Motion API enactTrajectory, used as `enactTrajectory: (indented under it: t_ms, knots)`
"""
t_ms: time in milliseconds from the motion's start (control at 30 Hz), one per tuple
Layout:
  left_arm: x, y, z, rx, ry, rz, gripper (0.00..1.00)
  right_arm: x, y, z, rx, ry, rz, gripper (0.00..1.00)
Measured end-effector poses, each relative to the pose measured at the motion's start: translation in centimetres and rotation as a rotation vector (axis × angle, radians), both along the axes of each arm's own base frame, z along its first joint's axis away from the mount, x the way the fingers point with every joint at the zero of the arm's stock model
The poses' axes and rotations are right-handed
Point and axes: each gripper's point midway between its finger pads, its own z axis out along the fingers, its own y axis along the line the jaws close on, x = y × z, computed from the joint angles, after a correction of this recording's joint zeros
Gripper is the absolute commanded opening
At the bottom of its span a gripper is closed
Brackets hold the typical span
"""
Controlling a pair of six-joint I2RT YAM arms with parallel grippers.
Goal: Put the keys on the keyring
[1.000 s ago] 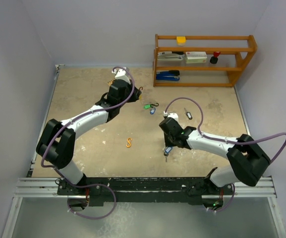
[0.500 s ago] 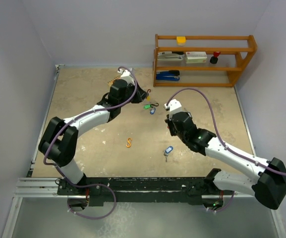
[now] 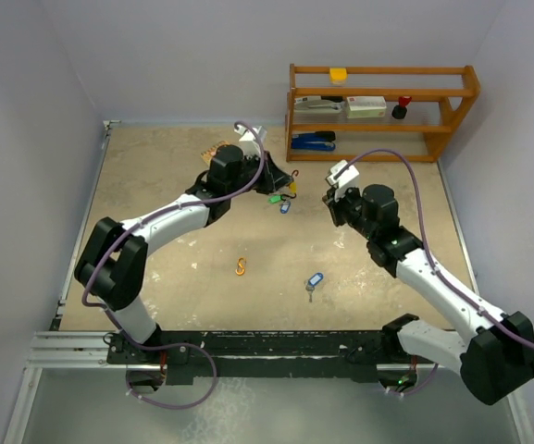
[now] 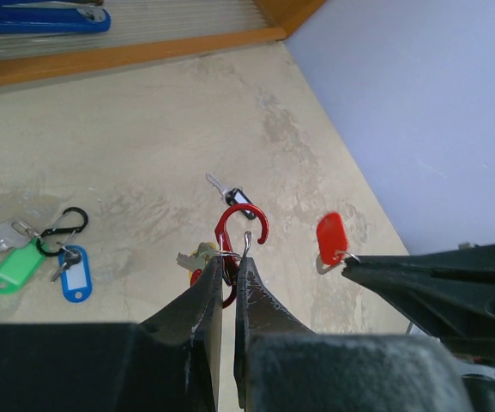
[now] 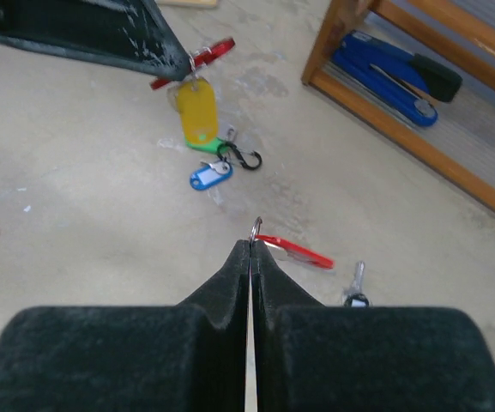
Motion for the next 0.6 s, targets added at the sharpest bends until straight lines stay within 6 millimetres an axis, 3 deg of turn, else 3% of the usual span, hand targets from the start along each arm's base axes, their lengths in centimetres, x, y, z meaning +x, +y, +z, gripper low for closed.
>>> enactTrajectory:
  t_ms: [300, 600]
  knots:
    - [-0.8, -1.0, -0.4, 0.016, 0.006, -0.053, 0.0, 1.6, 2.0, -0.7, 0.077, 0.055, 0.187, 0.0]
    - [-1.0, -1.4, -0.5, 0.034, 0.005, -0.078, 0.0, 2.5, 3.6, 0.0, 0.127, 0.057, 0.294, 0.0]
